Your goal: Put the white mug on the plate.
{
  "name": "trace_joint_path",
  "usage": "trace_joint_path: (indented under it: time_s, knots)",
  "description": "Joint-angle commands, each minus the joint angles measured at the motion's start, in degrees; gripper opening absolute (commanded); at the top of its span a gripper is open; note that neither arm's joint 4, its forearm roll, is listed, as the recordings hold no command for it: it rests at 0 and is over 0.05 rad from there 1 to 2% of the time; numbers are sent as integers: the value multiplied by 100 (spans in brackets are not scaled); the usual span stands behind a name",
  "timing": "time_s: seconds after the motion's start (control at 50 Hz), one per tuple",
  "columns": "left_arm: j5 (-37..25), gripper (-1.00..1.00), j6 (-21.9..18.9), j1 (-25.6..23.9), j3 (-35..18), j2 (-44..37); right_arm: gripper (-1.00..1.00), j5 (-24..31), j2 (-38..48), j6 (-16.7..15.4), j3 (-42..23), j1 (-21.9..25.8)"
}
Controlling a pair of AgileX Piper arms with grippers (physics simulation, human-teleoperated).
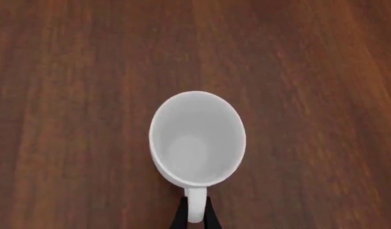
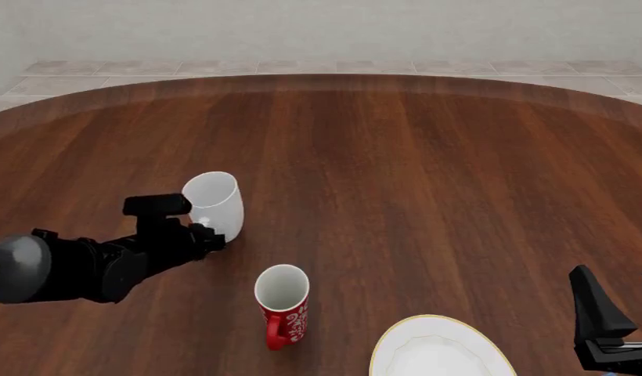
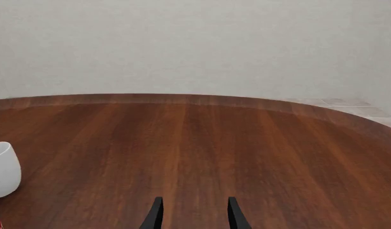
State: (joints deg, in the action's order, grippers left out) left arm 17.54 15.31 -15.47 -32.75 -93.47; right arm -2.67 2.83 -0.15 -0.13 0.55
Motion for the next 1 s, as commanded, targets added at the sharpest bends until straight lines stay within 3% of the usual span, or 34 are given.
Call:
trace_joint_path:
  time_s: [0.02,0.42,1.0]
  knots:
    - [-6,-100,-91,14,48,25,100,1,-1,-1,0,0]
    - [-357,-100,-231,-29,144,690,100,1,-1,-1,0,0]
    - [-1700,-100,10,-325,283,2514,100,0,1,1,0,-1]
